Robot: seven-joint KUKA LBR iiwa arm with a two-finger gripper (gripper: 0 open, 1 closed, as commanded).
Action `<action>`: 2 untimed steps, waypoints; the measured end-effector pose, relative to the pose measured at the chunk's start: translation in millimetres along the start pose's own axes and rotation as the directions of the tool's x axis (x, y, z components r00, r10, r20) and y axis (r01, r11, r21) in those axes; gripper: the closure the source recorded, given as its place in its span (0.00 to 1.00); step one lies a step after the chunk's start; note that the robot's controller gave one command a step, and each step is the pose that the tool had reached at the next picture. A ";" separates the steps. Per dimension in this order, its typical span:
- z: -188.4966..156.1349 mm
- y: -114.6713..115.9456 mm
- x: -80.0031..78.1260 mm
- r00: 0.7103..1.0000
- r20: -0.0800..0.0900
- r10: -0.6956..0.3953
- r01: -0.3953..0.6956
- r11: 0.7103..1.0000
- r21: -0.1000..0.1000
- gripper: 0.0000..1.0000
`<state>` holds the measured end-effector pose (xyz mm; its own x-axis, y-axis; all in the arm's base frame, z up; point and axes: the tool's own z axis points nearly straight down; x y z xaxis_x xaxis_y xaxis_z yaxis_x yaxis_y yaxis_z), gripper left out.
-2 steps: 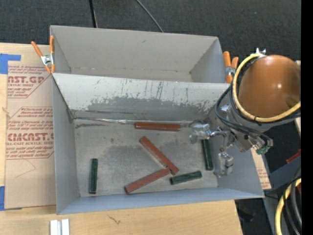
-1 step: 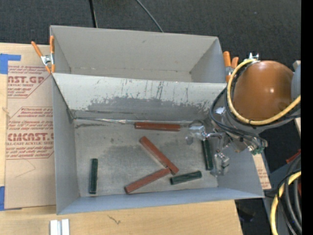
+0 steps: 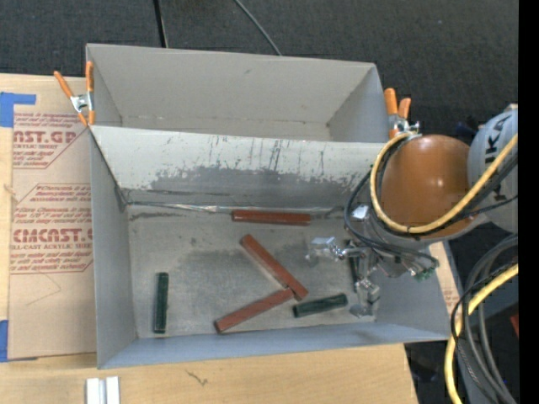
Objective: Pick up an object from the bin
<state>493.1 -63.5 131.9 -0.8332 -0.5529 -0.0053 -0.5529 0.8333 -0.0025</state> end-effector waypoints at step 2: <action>52.9 -2.9 14.4 0.981 0.000 -0.193 0.193 0.981 -0.001 1.00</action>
Offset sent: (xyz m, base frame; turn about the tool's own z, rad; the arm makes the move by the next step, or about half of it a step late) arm 0.0000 0.0000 0.0000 0.0000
